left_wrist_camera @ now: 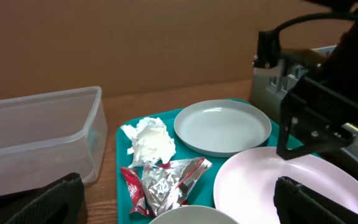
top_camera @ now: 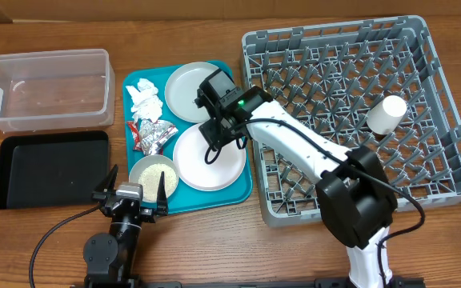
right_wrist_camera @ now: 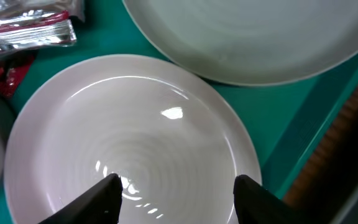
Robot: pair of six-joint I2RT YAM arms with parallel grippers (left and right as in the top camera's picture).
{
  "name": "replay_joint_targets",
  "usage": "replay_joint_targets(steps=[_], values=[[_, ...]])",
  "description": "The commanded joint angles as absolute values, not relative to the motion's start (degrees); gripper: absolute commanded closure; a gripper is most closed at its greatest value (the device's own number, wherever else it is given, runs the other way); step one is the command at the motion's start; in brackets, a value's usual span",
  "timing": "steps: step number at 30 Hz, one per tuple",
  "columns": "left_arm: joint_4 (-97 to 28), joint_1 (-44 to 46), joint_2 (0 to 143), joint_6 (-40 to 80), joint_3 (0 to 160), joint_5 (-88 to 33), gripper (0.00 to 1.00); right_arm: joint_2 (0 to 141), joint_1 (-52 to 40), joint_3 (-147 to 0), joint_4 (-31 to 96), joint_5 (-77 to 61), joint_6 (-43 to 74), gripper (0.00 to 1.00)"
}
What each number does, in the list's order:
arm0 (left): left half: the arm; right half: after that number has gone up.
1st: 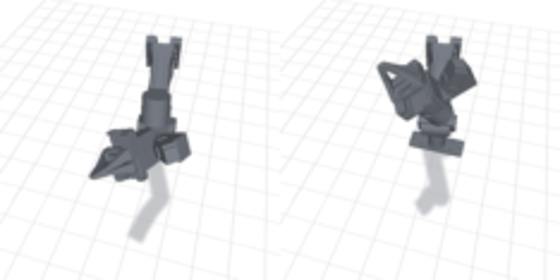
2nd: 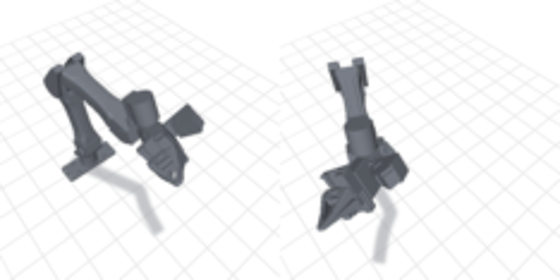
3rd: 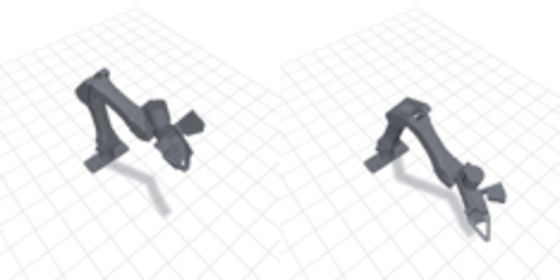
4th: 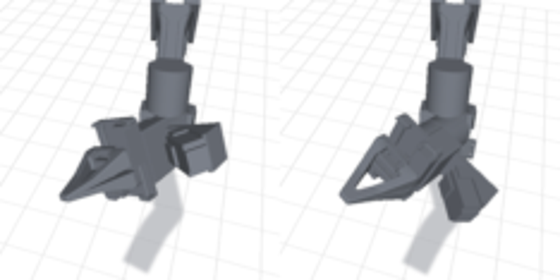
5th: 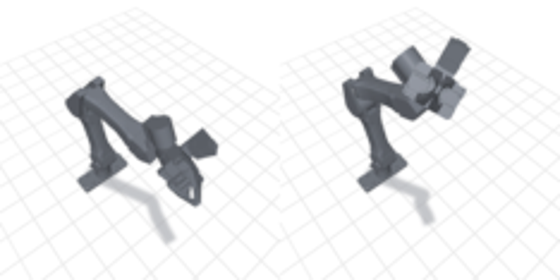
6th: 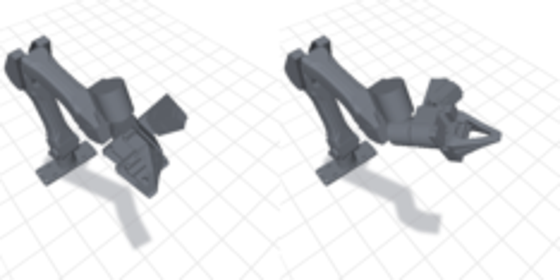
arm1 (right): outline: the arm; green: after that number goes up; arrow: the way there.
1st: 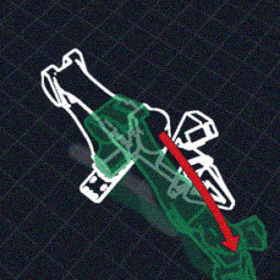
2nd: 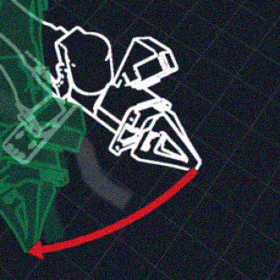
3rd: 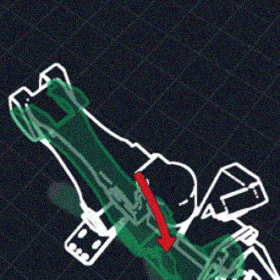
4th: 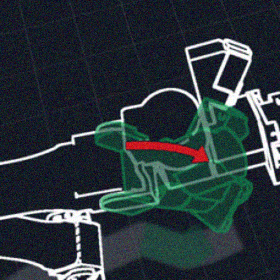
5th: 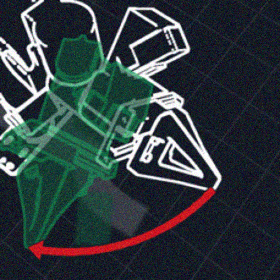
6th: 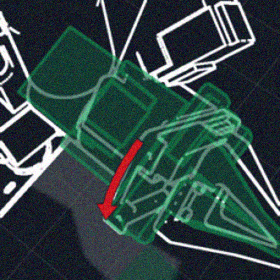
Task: Sort waste into correct bins and load items into the dishwasher rack
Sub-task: 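Release the cup in the rack and move right gripper to pink plate, then grip the pink plate rim with the right gripper and lift it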
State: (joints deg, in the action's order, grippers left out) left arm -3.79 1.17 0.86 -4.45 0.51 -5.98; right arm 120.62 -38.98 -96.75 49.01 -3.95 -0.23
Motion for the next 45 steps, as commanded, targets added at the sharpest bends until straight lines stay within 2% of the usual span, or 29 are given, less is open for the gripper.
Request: replay_joint_targets(steps=[1, 13, 19, 32, 38, 40, 45], values=[[-3.9, 1.7, 0.3, -4.1, 0.3, -5.8, 0.00, 121.6, -38.8, -96.7, 46.9, 2.4, -3.6, 0.39], [-3.9, 1.7, 0.3, -4.1, 0.3, -5.8, 0.00, 125.5, -38.8, -96.7, 43.5, 2.5, -13.5, 0.44], [-3.9, 1.7, 0.3, -4.1, 0.3, -5.8, 0.00, 127.9, -38.8, -96.7, 43.2, 3.4, -14.0, 0.46], [-3.9, 1.7, 0.3, -4.1, 0.3, -5.8, 0.00, 128.8, -38.8, -96.7, 43.1, 9.2, -13.9, 0.69], [-3.9, 1.7, 0.3, -4.1, 0.3, -5.8, 0.00, 128.7, -38.8, -96.9, 43.0, 13.3, -13.9, 0.86], [-3.9, 1.7, 0.3, -4.1, 0.3, -5.8, 0.00, 128.7, -38.8, -96.9, 43.1, 13.5, -14.0, 0.96], [-3.9, 1.7, 0.3, -4.1, 0.3, -5.8, 0.00, 128.6, -38.8, -98.4, 44.2, 15.2, -14.0, 0.96]])
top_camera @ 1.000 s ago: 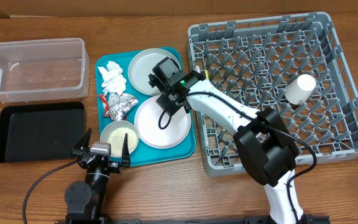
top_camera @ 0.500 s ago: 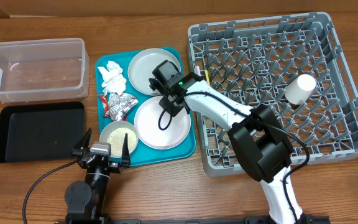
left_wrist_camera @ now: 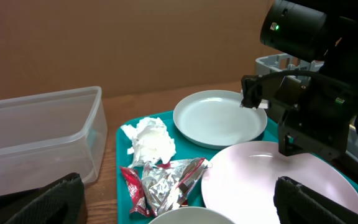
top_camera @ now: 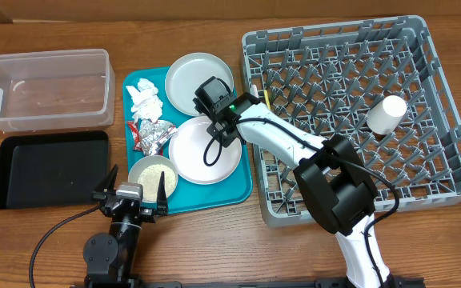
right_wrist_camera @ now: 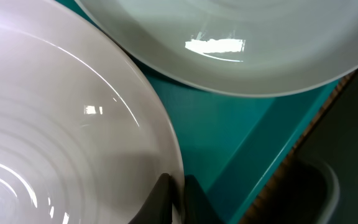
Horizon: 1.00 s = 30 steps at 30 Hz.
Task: Sort waste into correct bins and load items into the dishwasher rack
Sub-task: 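Grip the pink plate rim with the right gripper and lift it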
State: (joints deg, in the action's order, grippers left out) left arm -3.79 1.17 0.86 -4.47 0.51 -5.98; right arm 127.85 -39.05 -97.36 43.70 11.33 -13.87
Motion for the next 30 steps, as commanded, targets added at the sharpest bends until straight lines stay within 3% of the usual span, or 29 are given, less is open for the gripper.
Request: replay_joint_targets(steps=[1, 17, 30], values=[[-3.9, 1.7, 0.3, -4.1, 0.3, -5.8, 0.00, 128.6, -38.8, -98.6, 44.8, 15.5, -14.4, 0.96], [-3.9, 1.7, 0.3, -4.1, 0.3, -5.8, 0.00, 121.5, -38.9, -98.8, 50.5, 15.4, -16.8, 0.96], [-3.9, 1.7, 0.3, -4.1, 0.3, -5.8, 0.00, 107.7, -39.0, -98.8, 51.6, 15.6, -16.1, 0.96]])
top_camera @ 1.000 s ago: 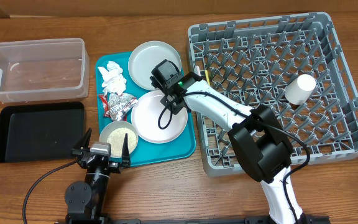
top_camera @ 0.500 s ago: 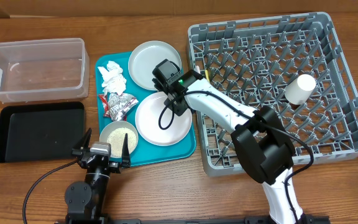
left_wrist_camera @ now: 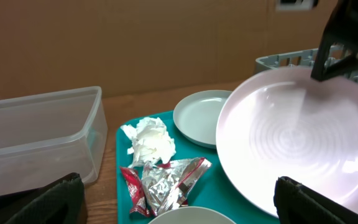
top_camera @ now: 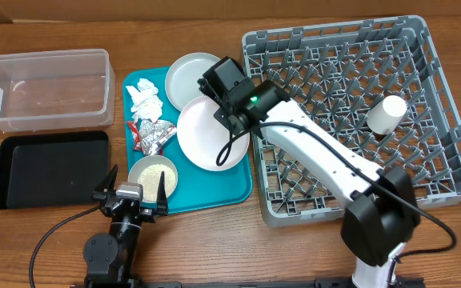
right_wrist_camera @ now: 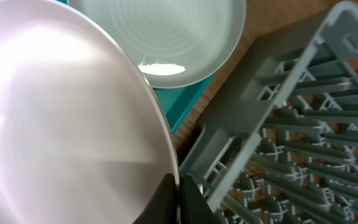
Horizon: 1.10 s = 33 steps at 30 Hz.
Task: Sort waste into correct bins and load items into the dishwasher rack
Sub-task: 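Grip the pink plate rim with the right gripper and lift it, then carry the pink plate to the rack's back right and stand it upright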
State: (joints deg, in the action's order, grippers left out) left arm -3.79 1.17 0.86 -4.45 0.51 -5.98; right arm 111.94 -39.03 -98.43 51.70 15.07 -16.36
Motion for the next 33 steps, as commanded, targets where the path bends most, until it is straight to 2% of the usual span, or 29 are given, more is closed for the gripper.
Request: replay_joint_targets(steps=[1, 9, 15, 22, 33], values=[[-3.9, 1.7, 0.3, -4.1, 0.3, -5.8, 0.00, 107.3, -39.0, -98.8, 51.6, 15.6, -16.0, 0.96], [-3.9, 1.7, 0.3, -4.1, 0.3, -5.8, 0.00, 103.1, -38.9, -99.8, 52.8, 21.6, -9.2, 0.96], [-3.9, 1.7, 0.3, -4.1, 0.3, -5.8, 0.00, 97.5, -38.9, -106.4, 58.1, 24.3, -1.8, 0.96], [-3.9, 1.7, 0.3, -4.1, 0.3, -5.8, 0.00, 94.7, -36.8, -107.3, 62.6, 42.7, 7.9, 0.96], [-3.9, 1.7, 0.3, -4.1, 0.3, -5.8, 0.00, 95.0, -10.2, -107.3, 64.3, 43.3, 11.2, 0.96]])
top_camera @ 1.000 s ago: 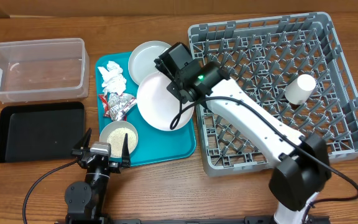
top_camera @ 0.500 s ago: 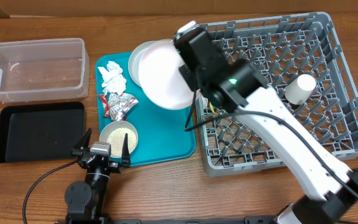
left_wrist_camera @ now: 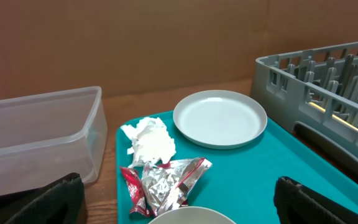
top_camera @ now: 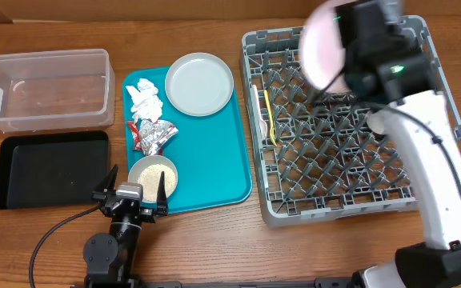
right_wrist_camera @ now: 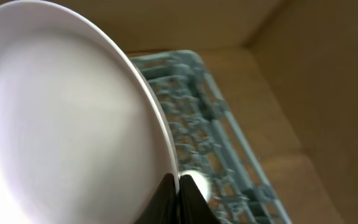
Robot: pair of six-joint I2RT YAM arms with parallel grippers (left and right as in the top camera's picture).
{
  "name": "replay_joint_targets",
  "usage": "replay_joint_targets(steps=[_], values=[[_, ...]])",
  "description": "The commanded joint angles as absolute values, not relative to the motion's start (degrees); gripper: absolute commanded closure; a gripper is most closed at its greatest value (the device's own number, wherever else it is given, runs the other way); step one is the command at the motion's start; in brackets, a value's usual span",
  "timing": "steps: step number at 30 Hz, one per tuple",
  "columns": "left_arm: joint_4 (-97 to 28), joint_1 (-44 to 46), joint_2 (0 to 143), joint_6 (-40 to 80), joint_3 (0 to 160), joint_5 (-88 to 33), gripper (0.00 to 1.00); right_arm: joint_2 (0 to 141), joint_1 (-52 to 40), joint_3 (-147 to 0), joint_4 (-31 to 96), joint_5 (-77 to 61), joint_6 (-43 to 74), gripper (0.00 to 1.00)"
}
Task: Sort waste into correct bins and load items into the dishwasher rack
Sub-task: 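Carry the pink plate to the rack's back right and stand it upright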
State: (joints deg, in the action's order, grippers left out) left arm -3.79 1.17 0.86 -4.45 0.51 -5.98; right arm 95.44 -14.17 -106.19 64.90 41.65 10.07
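Observation:
My right gripper (right_wrist_camera: 178,186) is shut on the rim of a large pale pink plate (top_camera: 322,44), held tilted high above the far middle of the grey dishwasher rack (top_camera: 438,104). A white cup (top_camera: 374,120) lies in the rack, mostly behind the right arm. On the teal tray (top_camera: 214,176) stay a smaller white plate (top_camera: 199,83), a crumpled white napkin (top_camera: 144,98), a foil wrapper (top_camera: 150,134) and a bowl of grains (top_camera: 153,173). My left gripper (left_wrist_camera: 179,221) stands open at the tray's near edge, nothing between its fingers.
A clear plastic bin (top_camera: 45,84) stands at the far left, a black tray (top_camera: 50,166) in front of it. A yellow utensil (top_camera: 270,116) lies in the rack's left part. Cardboard walls close the back.
My right gripper has carried the pink plate from above the tray's right side to high over the rack's far middle. The tray spot where it lay is bare. The left arm is unmoved.
The right gripper first hung open over the pink plate lying on the tray. It was then shut on the plate's rim. Later the plate was tilted up off the tray beside the rack, and now it hangs over the rack. The left gripper stayed open throughout.

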Motion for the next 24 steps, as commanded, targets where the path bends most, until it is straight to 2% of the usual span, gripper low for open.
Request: replay_joint_targets(steps=[1, 8, 24], values=[[-3.9, 1.7, 0.3, -4.1, 0.3, -5.8, 0.00, 95.3, -8.2, -107.2, 63.9, 43.3, 10.0, 0.96], [-3.9, 1.7, 0.3, -4.1, 0.3, -5.8, 0.00, 101.3, 2.7, -107.2, 61.3, 37.3, 5.8, 0.96], [-3.9, 1.7, 0.3, -4.1, 0.3, -5.8, 0.00, 111.2, 3.8, -107.2, 52.5, 35.2, -9.0, 0.96]])
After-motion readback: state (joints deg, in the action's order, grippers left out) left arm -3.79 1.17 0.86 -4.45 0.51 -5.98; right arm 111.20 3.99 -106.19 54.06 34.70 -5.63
